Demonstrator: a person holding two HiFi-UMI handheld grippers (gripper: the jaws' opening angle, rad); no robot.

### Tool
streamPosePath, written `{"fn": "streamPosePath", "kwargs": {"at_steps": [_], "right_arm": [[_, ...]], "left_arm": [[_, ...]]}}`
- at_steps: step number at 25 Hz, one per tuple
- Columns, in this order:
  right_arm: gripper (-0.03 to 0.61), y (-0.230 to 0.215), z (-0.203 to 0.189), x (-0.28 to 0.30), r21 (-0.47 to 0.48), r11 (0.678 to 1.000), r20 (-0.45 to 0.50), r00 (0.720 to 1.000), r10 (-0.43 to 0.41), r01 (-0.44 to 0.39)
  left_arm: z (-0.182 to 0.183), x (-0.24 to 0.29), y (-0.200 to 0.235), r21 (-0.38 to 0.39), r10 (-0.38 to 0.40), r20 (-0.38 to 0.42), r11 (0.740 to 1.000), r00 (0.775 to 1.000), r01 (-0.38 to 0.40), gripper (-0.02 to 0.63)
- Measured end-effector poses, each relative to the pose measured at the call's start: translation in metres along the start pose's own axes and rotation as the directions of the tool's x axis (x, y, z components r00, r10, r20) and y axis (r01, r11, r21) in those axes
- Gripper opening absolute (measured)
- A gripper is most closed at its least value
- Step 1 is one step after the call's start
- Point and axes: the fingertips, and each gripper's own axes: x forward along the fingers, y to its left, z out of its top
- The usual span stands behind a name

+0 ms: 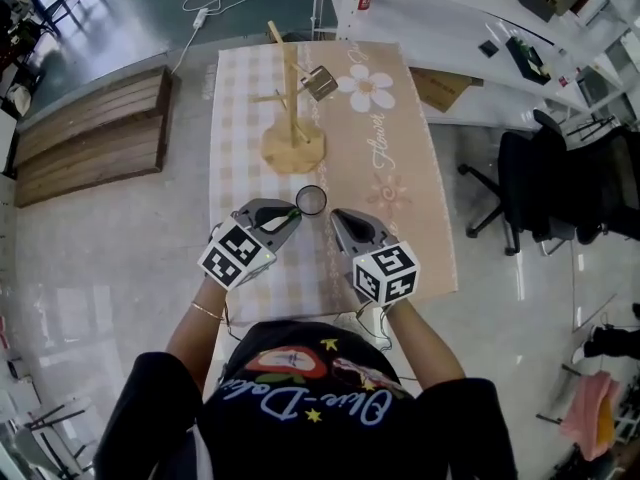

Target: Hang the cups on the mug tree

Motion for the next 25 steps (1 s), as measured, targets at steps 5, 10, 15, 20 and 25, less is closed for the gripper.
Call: {"fn": "streamPosePath", "kwargs": {"at_steps": [5, 10, 15, 20, 25], "right_arm": [[0.009, 0.003, -0.005, 0.006, 0.021, 0.998, -0.015, 0.998, -0.053, 0.053], [0.009, 0.006, -0.006, 0.008, 0.039, 0.993, -0.016, 0.994, -0.108, 0.109], [0.009, 0.007, -0.002, 0.005, 0.048, 0.989, 0.002, 0.990, -0.143, 0.142], [0.009, 0.009, 0.000, -0.012, 0.042, 0.990, 0.024, 0.991, -0.135, 0.134], [0.009, 0.009, 0.006, -0.036, 0.044, 0.992, 0.056, 0.991, -0.123, 0.121]], "left_arm": [[-0.004, 0.001, 0.005, 0.012, -0.050, 0.023, 0.999, 0.998, 0.050, 0.048], [-0.009, 0.000, 0.011, 0.036, -0.088, 0.012, 0.996, 0.996, 0.088, 0.048], [-0.009, 0.004, 0.012, 0.069, -0.075, -0.020, 0.995, 0.997, 0.076, 0.048], [-0.004, 0.007, -0.003, 0.061, -0.063, -0.033, 0.996, 0.997, 0.065, 0.048], [0.007, 0.005, -0.024, 0.056, -0.063, -0.032, 0.996, 0.997, 0.065, 0.048]]}}
